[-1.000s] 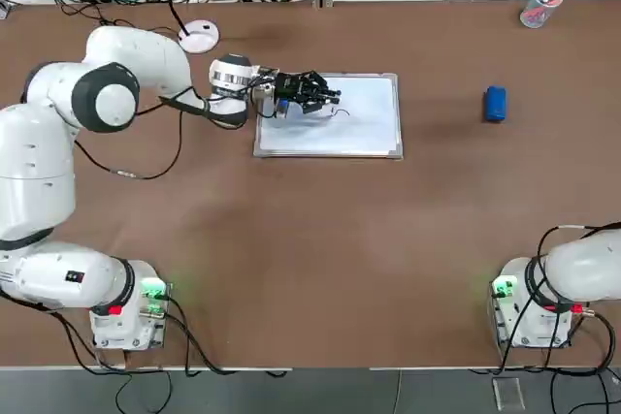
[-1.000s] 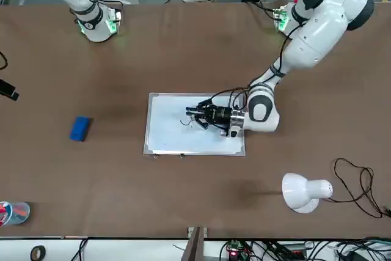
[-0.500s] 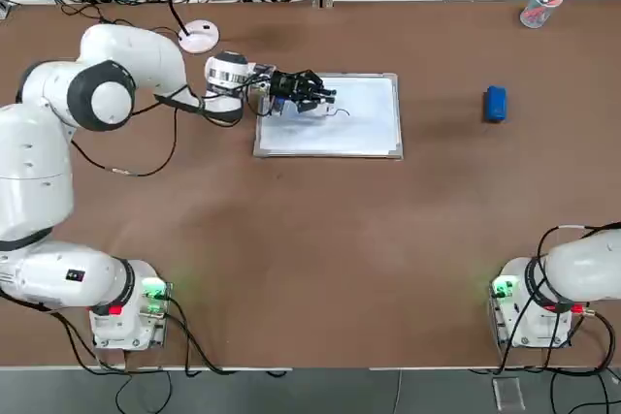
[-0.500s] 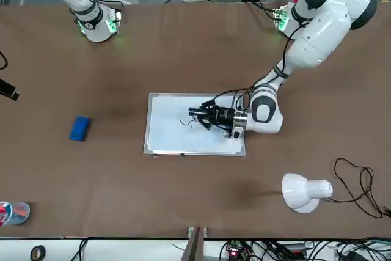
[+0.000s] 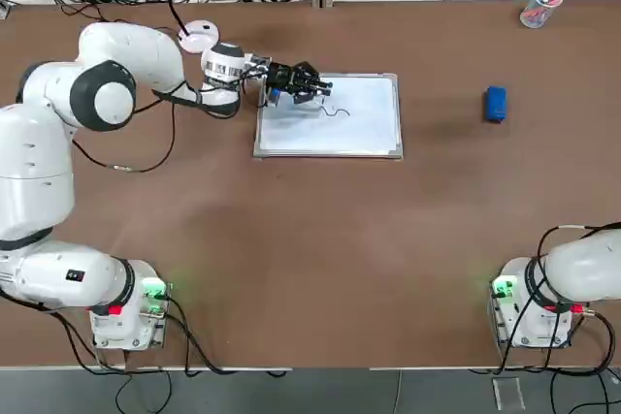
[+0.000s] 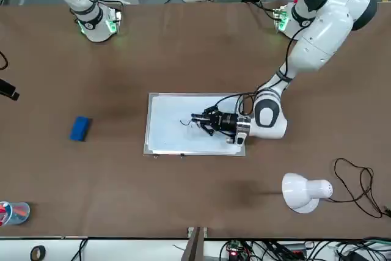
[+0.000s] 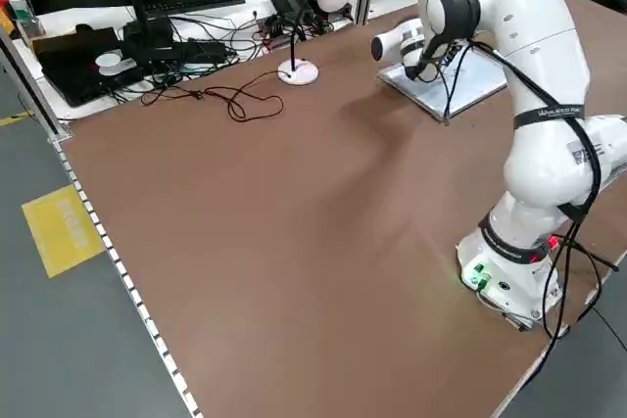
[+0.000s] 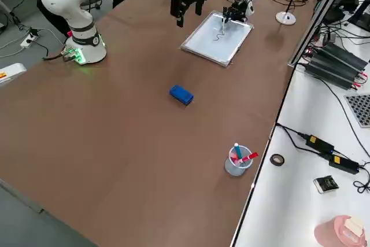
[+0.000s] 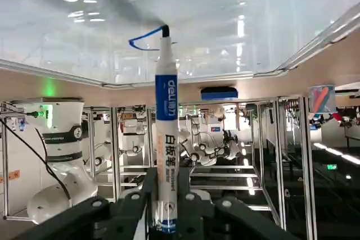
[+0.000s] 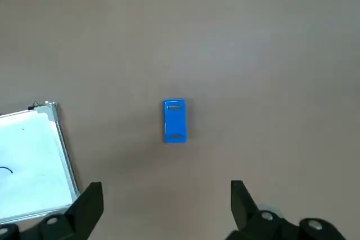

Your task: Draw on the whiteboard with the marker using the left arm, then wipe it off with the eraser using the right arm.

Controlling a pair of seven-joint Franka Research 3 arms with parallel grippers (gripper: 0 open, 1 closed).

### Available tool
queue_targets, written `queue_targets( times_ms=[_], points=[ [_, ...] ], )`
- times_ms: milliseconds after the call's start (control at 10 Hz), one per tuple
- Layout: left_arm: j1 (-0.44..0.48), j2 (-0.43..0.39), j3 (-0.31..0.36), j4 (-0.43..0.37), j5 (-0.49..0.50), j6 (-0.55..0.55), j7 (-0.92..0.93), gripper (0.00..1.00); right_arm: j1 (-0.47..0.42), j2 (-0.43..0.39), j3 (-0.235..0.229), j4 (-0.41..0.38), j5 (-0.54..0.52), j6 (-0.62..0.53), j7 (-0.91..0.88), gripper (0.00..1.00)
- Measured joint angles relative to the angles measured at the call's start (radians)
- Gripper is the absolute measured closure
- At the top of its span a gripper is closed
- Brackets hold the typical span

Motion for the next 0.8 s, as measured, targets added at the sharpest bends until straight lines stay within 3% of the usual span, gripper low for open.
queue_targets(
  times_ms=[500,800],
  points=[
    [0.0,-0.006,0.001,0.101,0.112,0.009,-0.167,0.82,-0.005,0.0,-0.001,-0.018,0.0,0.008,0.0,0.0],
    [0.007,-0.055,0.001,0.153,0.259,0.009,-0.264,0.82,-0.024,-0.001,-0.002,-0.04,0.0,0.041,-0.001,0.0]
  ],
)
